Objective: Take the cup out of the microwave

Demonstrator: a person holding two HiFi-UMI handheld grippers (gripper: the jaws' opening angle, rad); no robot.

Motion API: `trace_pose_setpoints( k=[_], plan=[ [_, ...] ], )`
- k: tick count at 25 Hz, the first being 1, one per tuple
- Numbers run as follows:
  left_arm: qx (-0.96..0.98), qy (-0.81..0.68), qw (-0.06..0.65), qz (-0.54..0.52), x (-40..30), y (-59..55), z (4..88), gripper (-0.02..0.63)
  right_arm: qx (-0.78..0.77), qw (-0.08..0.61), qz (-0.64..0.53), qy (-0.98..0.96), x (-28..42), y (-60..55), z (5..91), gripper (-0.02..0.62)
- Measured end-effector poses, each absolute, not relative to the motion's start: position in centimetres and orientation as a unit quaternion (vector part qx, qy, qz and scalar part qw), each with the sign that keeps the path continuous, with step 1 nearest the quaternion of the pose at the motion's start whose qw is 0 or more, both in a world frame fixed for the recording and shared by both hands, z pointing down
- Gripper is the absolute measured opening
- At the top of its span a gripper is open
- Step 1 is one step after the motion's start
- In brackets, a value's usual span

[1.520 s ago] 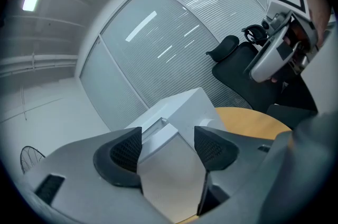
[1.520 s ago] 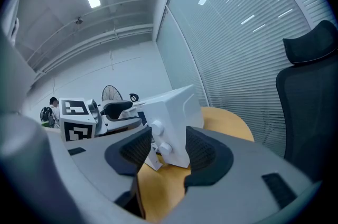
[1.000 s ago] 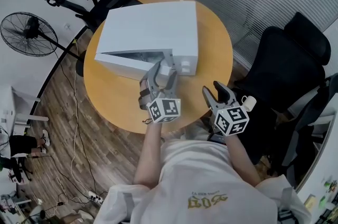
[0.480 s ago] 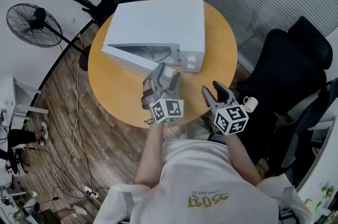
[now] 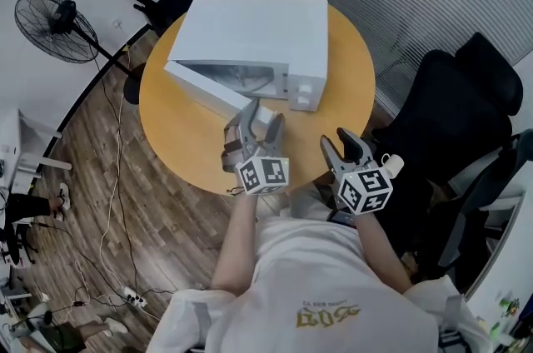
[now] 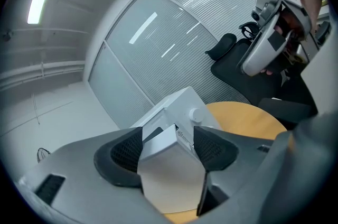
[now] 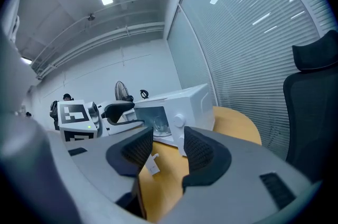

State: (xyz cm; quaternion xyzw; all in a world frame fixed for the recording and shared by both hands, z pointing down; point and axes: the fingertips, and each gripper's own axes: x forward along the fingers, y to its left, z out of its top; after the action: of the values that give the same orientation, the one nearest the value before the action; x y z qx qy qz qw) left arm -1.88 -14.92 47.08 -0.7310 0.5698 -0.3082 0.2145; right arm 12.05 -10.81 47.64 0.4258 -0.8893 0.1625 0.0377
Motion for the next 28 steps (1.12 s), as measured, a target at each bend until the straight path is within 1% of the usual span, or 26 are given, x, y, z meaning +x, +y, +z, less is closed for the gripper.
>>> trace_pose_setpoints(
  k=[11, 28],
  plan=[
    [-0.72, 0.58, 0.217, -0.311, -2.9, -12.8, 47.1, 0.302, 0.407, 0.037, 0.17, -0.897, 10.6, -9.6, 47.7, 0.175],
    [-0.707, 0.598, 0.217, -0.307, -4.7, -10.2, 46.9, 0.313, 0.363, 0.059, 0.188, -0.911, 6.6, -8.7, 49.3, 0.175]
  ],
)
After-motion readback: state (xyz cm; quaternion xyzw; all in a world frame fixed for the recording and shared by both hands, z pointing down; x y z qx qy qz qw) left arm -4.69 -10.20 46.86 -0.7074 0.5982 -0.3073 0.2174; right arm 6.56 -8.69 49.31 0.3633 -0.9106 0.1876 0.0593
